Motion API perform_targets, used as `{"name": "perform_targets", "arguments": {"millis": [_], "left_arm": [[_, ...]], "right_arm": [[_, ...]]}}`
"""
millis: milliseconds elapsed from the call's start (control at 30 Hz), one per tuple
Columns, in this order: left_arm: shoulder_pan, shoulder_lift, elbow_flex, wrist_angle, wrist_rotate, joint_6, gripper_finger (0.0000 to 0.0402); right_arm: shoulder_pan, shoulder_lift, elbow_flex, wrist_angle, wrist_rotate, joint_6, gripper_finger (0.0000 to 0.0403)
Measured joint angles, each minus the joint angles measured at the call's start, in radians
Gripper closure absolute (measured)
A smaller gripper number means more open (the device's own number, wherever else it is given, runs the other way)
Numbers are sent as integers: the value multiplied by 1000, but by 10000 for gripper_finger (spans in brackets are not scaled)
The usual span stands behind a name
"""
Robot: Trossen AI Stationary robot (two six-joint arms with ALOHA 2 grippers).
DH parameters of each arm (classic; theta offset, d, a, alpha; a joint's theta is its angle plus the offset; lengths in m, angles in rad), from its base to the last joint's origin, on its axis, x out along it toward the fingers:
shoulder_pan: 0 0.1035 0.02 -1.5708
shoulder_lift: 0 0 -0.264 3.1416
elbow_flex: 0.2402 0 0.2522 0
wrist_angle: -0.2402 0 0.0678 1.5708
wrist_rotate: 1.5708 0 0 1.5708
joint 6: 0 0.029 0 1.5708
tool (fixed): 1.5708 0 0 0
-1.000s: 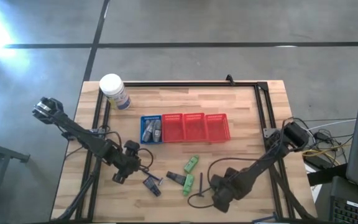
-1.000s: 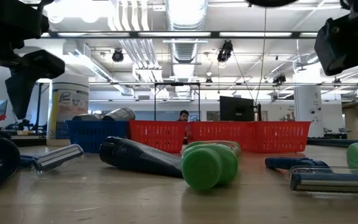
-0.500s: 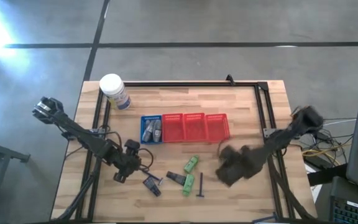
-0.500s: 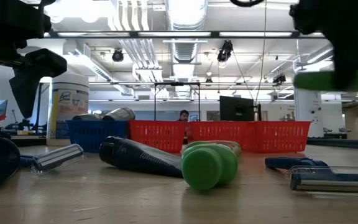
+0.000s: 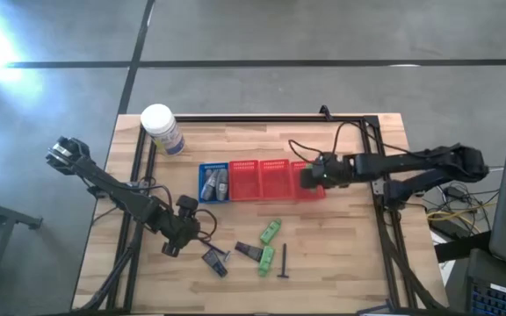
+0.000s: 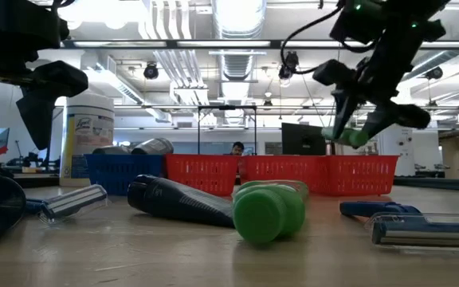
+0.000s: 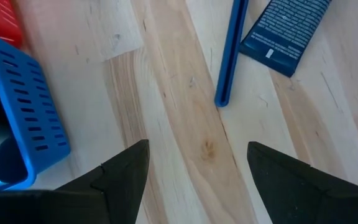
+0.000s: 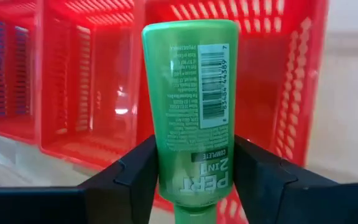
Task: Pick & Place Travel size toiletries
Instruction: Put the shampoo into the right red bin
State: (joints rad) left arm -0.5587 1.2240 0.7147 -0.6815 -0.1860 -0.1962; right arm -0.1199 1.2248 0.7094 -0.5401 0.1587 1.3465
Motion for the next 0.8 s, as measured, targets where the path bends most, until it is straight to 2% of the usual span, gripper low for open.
{"name": "perform_targets", "arguments": {"millis": [200, 367, 467, 567, 667, 800], "left_arm": [[0, 0, 0, 0, 0, -14, 126], [0, 0, 0, -1, 0, -34, 126], [0, 0, 0, -1, 0, -37, 126], [0, 0, 0, 0, 0, -24, 126], [-1, 0, 0, 0, 0, -3, 126], [-1, 0, 0, 0, 1, 4, 126]], "right_arm": [[-55, 57, 14, -89, -57, -65, 181], [18, 40, 76, -73, -17, -147, 141], [120, 33, 160, -70, -13, -313, 123], [233, 74, 229, -67, -54, -504, 114], [334, 166, 288, -67, -91, -657, 116], [396, 349, 422, -49, -129, -868, 129]]}}
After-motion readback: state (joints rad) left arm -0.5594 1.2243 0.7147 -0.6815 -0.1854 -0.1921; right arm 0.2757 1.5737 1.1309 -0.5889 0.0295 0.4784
